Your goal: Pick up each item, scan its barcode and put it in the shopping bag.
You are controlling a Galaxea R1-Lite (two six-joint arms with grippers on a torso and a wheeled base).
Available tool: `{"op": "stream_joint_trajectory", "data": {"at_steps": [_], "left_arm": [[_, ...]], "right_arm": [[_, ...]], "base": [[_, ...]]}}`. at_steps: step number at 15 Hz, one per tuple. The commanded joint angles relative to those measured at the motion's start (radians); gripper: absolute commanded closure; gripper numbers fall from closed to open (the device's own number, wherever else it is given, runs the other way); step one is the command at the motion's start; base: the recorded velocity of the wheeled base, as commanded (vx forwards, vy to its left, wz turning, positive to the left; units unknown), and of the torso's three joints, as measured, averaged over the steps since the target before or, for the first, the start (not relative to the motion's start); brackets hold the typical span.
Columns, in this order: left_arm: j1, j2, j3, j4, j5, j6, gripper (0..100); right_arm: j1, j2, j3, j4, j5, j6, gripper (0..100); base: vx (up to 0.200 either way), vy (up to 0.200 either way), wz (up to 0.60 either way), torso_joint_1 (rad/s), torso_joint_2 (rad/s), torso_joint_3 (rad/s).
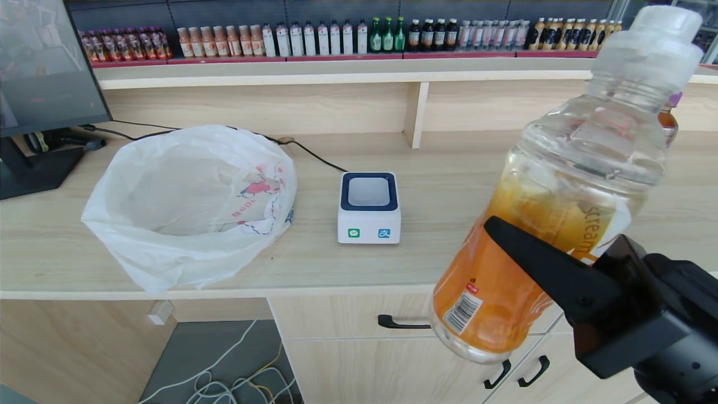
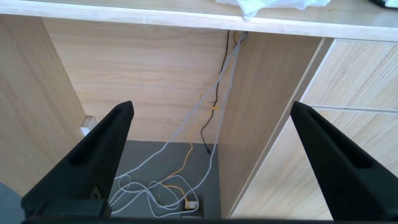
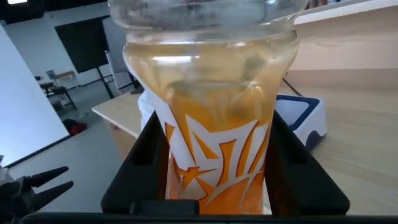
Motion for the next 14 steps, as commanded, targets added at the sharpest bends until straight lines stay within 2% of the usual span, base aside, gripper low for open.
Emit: {"op": "stream_joint_trajectory", "data": {"at_steps": [1,4,9,14], "left_arm": [[0.000,0.000,0.000,0.000,0.000,0.000,0],[0.000,0.000,0.000,0.000,0.000,0.000,0],[0.000,0.000,0.000,0.000,0.000,0.000,0],[0.000,0.000,0.000,0.000,0.000,0.000,0]], "right_arm": [[0.001,0.011,-0.005,0.000,0.035,0.057,100],[0.001,0.002,-0.005,-0.011,0.145,0.189,100],[0.001,-0.020,-0.022,-0.009,0.142,0.378,100],[0.001,0.008,-0.112,-0.006,0.121,0.484,100]], "base": [[0.000,0.000,0.00,0.000,0.00,0.000],[0.000,0.000,0.00,0.000,0.00,0.000],[0.000,0.000,0.00,0.000,0.00,0.000],[0.000,0.000,0.00,0.000,0.00,0.000]]}}
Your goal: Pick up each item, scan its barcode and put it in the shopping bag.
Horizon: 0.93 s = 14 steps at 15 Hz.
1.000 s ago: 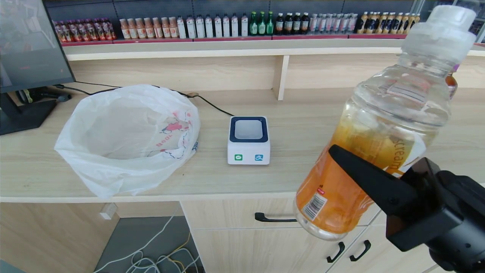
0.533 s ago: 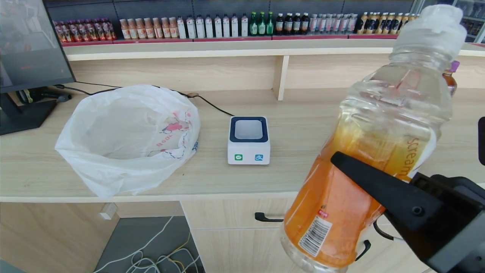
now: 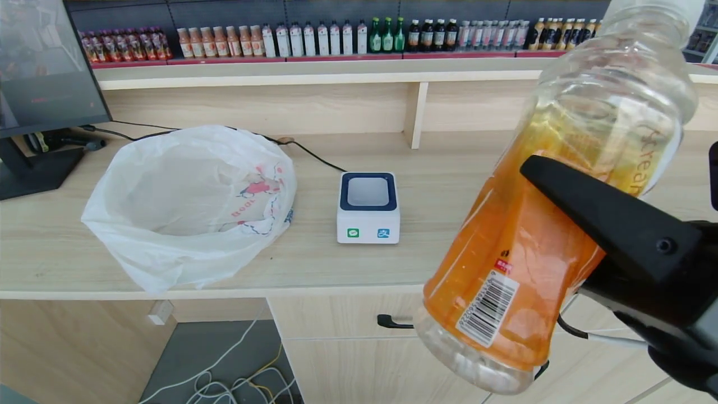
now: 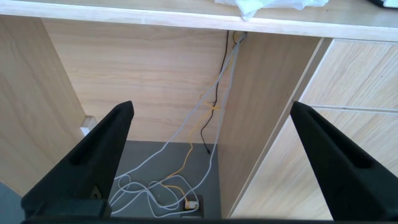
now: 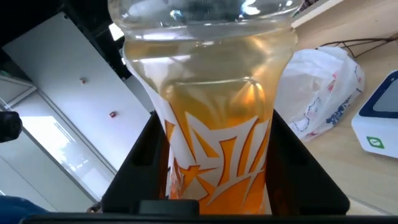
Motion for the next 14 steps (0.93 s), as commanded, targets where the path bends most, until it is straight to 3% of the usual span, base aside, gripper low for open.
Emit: {"op": "stream_joint_trajectory", "data": {"at_steps": [1,7,14], "left_arm": [[0.000,0.000,0.000,0.000,0.000,0.000,0],[0.000,0.000,0.000,0.000,0.000,0.000,0],[0.000,0.000,0.000,0.000,0.000,0.000,0]], "right_arm": [[0.000,0.020,-0.026,0.002,-0.010,0.025,100],[0.000,0.067,-0.121,0.002,-0.082,0.124,100],[0.000,0.086,-0.123,0.002,-0.082,0.124,100]], "base": [[0.000,0.000,0.00,0.000,0.00,0.000],[0.000,0.000,0.00,0.000,0.00,0.000],[0.000,0.000,0.00,0.000,0.00,0.000]]}}
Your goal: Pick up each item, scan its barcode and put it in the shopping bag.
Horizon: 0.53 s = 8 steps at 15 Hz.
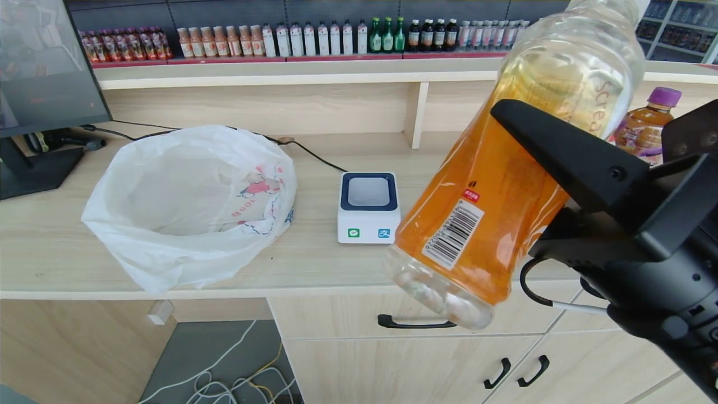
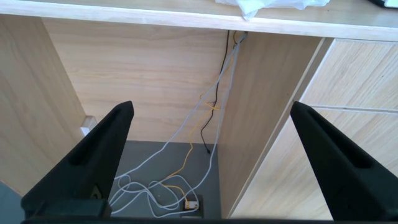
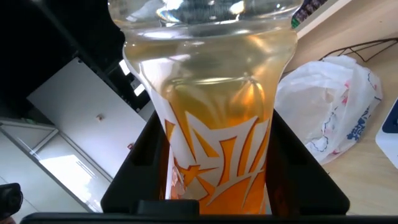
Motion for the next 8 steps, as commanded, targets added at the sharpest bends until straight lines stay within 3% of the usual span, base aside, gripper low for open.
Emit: {"op": "stream_joint_trajectory", "data": {"at_steps": [1,8], "left_arm": [[0.000,0.000,0.000,0.000,0.000,0.000,0],[0.000,0.000,0.000,0.000,0.000,0.000,0]], "right_arm": [[0.000,0.010,-0.002,-0.001,0.000,0.000,100],[0.000,0.011,0.001,-0.004,0.000,0.003,100]], "base": [[0.000,0.000,0.00,0.000,0.00,0.000],[0.000,0.000,0.00,0.000,0.00,0.000]]}}
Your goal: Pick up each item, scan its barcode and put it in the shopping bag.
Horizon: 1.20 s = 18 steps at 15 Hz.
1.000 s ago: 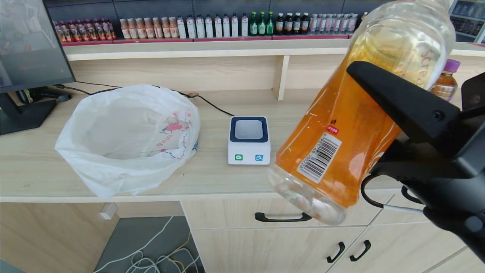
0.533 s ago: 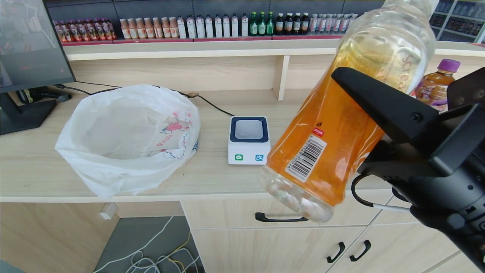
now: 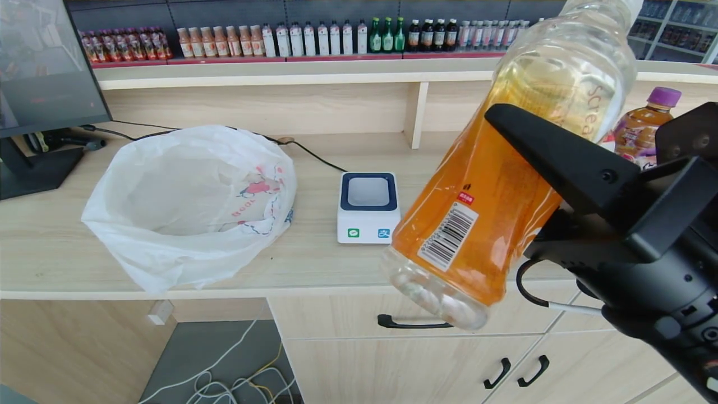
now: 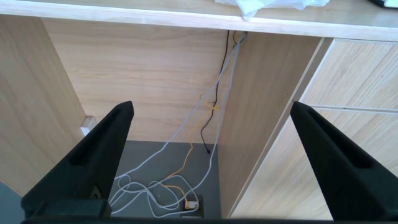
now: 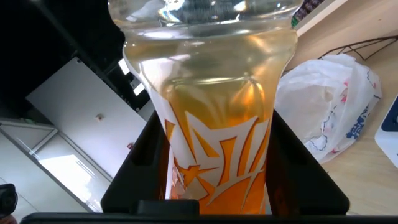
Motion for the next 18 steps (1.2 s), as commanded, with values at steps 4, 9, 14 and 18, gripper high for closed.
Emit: {"op": "stream_joint_trajectory", "data": {"at_steps": [4,9,14,18], "left_arm": [[0.000,0.000,0.000,0.000,0.000,0.000,0],[0.000,0.000,0.000,0.000,0.000,0.000,0],[0.000,0.000,0.000,0.000,0.000,0.000,0],[0.000,0.000,0.000,0.000,0.000,0.000,0]], "right_arm": [[0.000,0.001,0.018,0.000,0.000,-0.024,100],[-0.004,0.001,0.082,0.000,-0.003,-0.164,100],[-0.083,0.006,0.168,0.003,-0.012,-0.481,100],[-0.239,-0.019,0.177,0.003,-0.020,-0.702,100]], "base": [[0.000,0.000,0.00,0.000,0.00,0.000],[0.000,0.000,0.00,0.000,0.00,0.000],[0.000,0.000,0.00,0.000,0.00,0.000],[0.000,0.000,0.00,0.000,0.00,0.000]]}}
